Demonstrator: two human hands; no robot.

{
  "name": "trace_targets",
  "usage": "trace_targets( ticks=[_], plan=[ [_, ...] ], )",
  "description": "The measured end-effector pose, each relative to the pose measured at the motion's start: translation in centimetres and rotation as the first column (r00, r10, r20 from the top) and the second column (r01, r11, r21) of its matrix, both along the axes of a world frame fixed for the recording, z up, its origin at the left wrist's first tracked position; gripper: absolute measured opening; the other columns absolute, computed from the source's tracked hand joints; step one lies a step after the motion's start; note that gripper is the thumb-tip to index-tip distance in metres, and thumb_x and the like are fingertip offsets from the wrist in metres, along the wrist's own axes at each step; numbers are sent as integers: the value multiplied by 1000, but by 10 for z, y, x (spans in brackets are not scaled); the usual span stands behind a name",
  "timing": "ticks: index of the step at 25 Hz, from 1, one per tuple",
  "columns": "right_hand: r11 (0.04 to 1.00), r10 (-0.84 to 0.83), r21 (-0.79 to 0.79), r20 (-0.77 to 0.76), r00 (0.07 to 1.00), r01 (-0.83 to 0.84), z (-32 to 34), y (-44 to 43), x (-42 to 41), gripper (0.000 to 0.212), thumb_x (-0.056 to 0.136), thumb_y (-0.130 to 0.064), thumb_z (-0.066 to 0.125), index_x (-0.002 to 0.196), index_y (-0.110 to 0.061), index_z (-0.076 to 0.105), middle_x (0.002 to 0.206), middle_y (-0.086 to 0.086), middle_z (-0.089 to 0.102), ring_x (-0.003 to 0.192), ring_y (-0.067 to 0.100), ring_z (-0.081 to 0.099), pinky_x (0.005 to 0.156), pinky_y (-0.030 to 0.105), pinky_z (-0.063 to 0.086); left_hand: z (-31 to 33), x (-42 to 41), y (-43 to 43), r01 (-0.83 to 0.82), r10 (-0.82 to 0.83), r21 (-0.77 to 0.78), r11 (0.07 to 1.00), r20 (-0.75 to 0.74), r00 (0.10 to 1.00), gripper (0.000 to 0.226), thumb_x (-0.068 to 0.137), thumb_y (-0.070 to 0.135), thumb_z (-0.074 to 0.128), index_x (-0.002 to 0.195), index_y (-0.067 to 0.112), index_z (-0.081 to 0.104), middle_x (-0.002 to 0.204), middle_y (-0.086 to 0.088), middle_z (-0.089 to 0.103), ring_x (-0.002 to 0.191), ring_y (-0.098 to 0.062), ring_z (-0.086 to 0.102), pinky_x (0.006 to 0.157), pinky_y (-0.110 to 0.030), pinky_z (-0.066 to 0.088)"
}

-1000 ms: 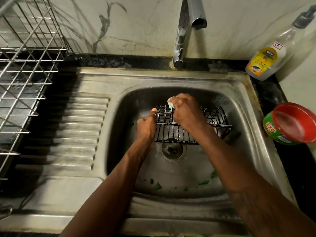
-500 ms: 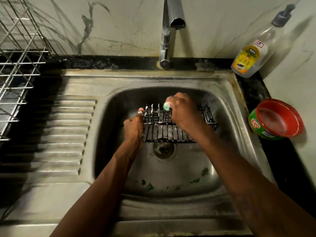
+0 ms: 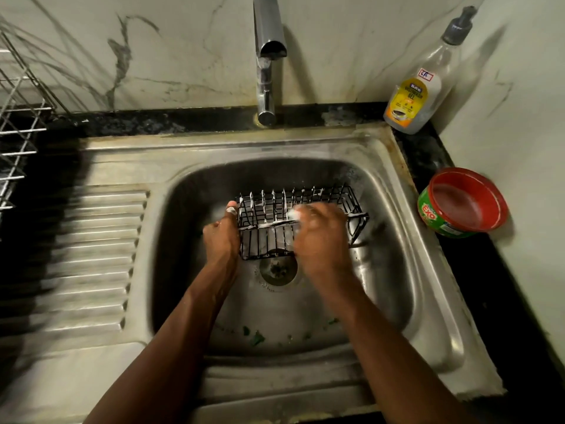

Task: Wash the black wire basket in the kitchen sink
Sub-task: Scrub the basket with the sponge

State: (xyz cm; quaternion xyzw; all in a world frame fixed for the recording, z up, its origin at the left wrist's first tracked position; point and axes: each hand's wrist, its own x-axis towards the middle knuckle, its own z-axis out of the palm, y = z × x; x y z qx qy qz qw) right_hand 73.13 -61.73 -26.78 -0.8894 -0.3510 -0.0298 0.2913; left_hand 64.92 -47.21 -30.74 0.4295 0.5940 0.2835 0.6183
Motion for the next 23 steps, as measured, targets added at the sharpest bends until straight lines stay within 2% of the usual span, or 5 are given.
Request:
trace_targets(
  ticks=[5, 8, 12, 18, 23],
  plan=[
    [927, -364, -52, 100, 926, 370, 19, -45, 49, 25, 78, 5, 67, 99, -4, 77, 86, 17, 74, 76, 31, 67, 72, 31, 52, 0, -2, 1, -3, 3, -37, 999, 4, 1000, 42, 92, 51, 69, 73, 18, 51, 72, -1, 57, 65, -18, 50, 71, -36, 43],
    [982, -183, -48, -41, 982, 181, 10, 5, -9, 26, 78, 0, 69, 101, -9, 75, 93, 10, 72, 80, 12, 62, 77, 15, 46, 1, -2, -1, 9, -9, -22, 1000, -1, 1000, 38, 93, 47, 69, 75, 16, 57, 73, -2, 63, 60, -14, 55, 65, -31, 47],
    [984, 133, -128, 58, 989, -124, 12, 53, -53, 34, 73, -6, 68, 107, -9, 75, 96, 10, 70, 92, 28, 61, 89, 43, 49, 3, -6, 0, 31, -29, -40, 999, 34, 999, 46, 78, 55, 74, 67, 11, 66, 73, -7, 71, 66, -23, 67, 67, -38, 54],
    [979, 112, -188, 141, 984, -85, 6, 16, 41, 34, 76, 7, 69, 107, -5, 74, 92, 13, 68, 87, 29, 61, 71, 31, 45, 4, -5, 6, 94, -92, -81, 992, 33, 995, 55, 76, 65, 71, 81, 10, 71, 77, -5, 74, 72, -24, 67, 68, -40, 53],
    [972, 161, -187, 89, 983, -143, 18, 37, 64, 31, 85, 8, 64, 111, -5, 74, 94, 15, 70, 87, 27, 62, 70, 27, 42, 5, -3, 2, 43, -44, -59, 997, -12, 999, 50, 94, 54, 66, 67, 16, 48, 69, -5, 54, 70, -21, 49, 69, -37, 42]
  ],
)
